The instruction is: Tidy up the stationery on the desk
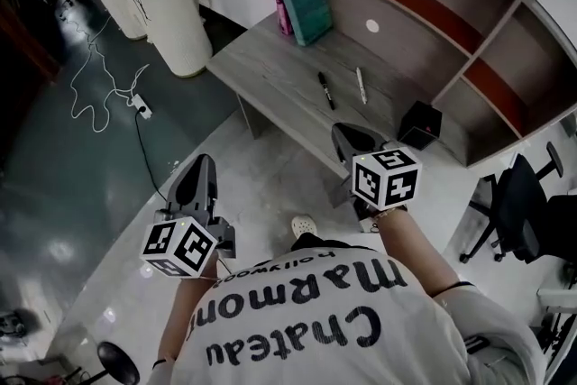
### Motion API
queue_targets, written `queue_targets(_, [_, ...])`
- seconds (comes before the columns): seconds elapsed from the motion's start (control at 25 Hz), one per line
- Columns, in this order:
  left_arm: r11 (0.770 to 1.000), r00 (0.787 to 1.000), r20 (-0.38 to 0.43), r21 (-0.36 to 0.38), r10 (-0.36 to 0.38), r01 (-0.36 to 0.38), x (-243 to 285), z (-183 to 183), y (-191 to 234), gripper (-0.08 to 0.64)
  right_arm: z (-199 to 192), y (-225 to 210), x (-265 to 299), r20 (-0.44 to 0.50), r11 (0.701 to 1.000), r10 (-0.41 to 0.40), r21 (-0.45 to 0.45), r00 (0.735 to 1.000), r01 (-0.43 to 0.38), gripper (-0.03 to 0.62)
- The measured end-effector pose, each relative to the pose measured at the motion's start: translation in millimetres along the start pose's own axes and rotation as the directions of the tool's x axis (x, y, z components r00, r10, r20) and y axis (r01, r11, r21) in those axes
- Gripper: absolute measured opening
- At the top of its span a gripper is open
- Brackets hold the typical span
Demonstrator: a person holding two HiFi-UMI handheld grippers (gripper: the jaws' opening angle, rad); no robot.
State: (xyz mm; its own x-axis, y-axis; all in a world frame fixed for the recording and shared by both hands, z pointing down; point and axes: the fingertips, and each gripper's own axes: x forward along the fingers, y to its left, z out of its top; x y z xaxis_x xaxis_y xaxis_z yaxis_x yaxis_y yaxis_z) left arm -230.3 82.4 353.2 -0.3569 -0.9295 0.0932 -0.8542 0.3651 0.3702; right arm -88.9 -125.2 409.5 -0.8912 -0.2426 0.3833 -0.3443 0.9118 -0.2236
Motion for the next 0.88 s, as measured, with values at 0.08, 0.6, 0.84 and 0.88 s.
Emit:
queue_targets(0.08, [1.000, 1.000, 0.006, 0.015, 0.000, 0.000, 14.2, 6.6, -2.6, 0.015, 11.0, -10.0, 9.3, 0.012, 1.000, 0.010, 0.004, 1.000, -0.010, 0.011])
queue_targets(0.6, [0.997, 0.997, -0.030, 0.004, 0.077, -0.077, 71.4, -14.0, 6.1, 0.015, 11.1, -72.1, 64.5, -0.029, 0.997, 0.043, 0.064, 0.999, -0.041, 0.011])
queue_targets(0.84, [0.993, 0.993, -0.047, -0.024, 0.113, -0.114, 77.5, -26.0, 11.7, 0.015, -2.3, -84.9, 84.9, -0.067, 0.998, 0.050, 0.047, 0.997, -0.047, 0.011])
queue_targets(0.88, [0.992, 0.991, -0.049, -0.026, 0.122, -0.123, 77.2, -27.8, 13.5, 0.015, -6.3, -87.4, 88.0, -0.077, 0.998, 0.049, 0.051, 0.996, -0.046, 0.011])
